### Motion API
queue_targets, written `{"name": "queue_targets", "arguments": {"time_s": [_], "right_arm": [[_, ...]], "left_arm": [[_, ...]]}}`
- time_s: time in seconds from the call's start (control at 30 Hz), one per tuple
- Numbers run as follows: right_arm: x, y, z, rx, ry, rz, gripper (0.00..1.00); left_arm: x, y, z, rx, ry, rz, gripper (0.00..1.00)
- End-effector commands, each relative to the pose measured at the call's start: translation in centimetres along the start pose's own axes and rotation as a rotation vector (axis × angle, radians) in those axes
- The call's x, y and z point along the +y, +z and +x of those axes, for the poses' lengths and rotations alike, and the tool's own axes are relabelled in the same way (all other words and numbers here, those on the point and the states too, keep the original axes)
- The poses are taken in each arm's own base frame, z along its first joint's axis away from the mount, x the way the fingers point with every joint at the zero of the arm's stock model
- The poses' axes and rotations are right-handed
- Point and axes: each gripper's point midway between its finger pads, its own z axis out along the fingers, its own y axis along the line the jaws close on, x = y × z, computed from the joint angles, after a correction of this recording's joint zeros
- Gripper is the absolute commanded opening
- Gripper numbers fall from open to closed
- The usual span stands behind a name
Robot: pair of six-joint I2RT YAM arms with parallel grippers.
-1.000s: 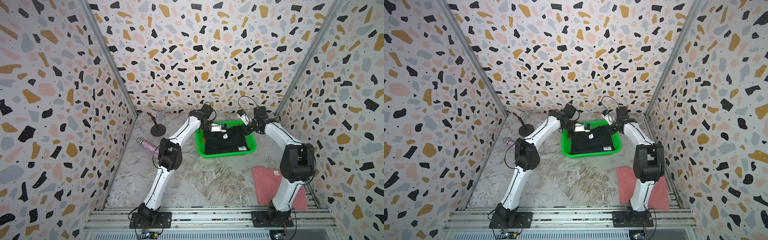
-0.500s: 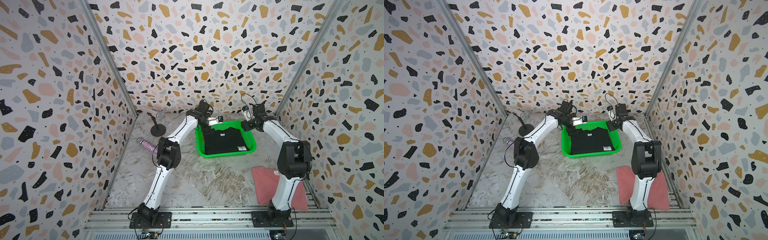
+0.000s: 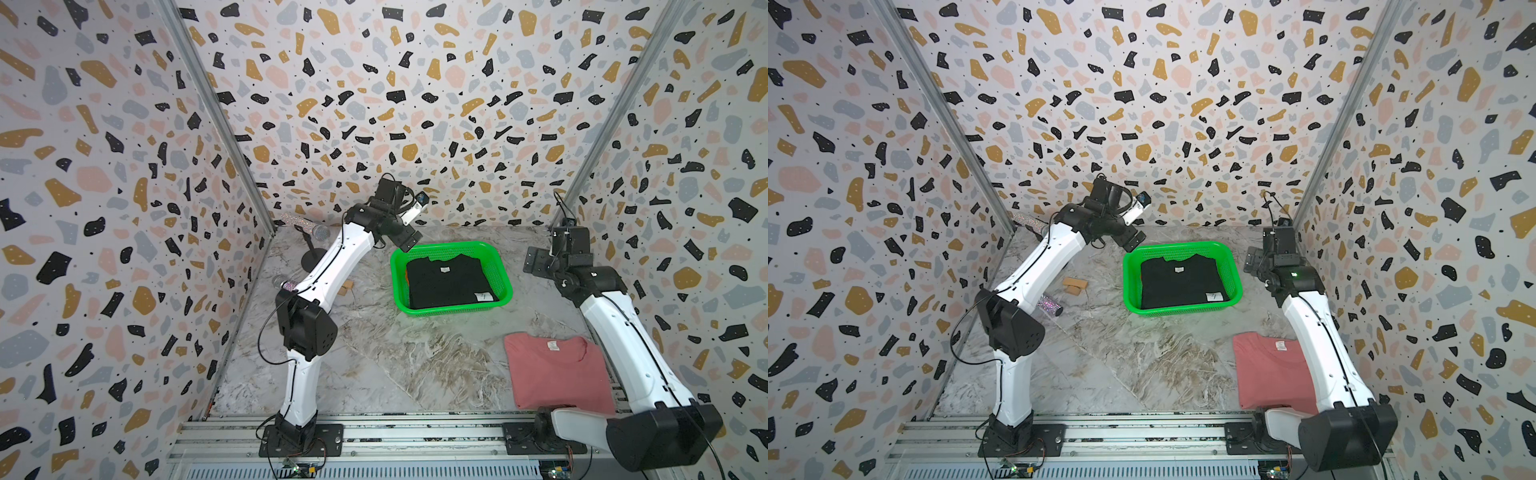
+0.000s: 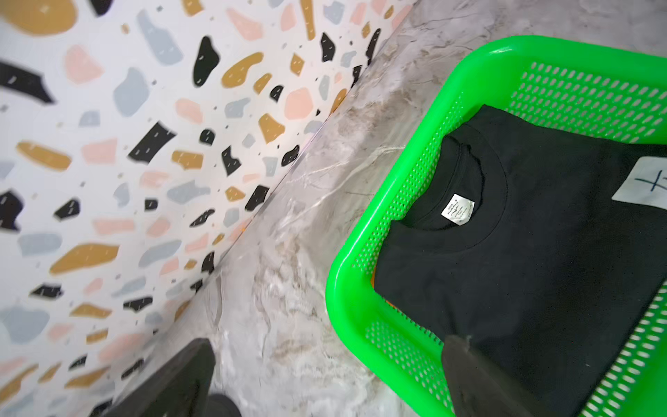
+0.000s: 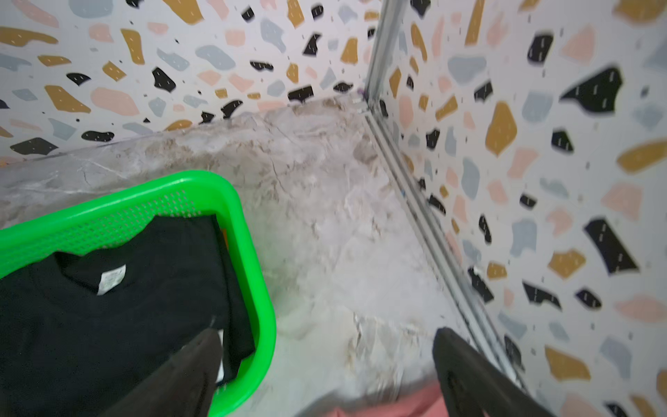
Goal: Put the folded t-shirts into the basket
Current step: Adjust the bin at the center of the board.
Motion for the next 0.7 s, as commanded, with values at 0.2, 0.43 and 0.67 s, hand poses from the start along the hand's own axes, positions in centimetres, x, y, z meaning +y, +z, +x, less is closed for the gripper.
{"name": "queue_targets", "arguments": {"time_s": [0.2,0.43,0.67], "right_arm": [[2.9,2.0,14.1,0.598,-0.041,-0.164,0.74],[2.9,1.2,19.6,0.782,0.075,-0.159,0.63],[0.4,2.2,24.7,0.874,0.096,-0.013,0.41]], "left_arm": [[-3.9,1.8,13.0,0.304,-0.410,-0.017,1.00],[-5.7,4.2,13.0,0.270,-0.576,0.047,0.97],[-4.2,8.0,12.5,0.266,-0.590,-0.037,0.85]]}}
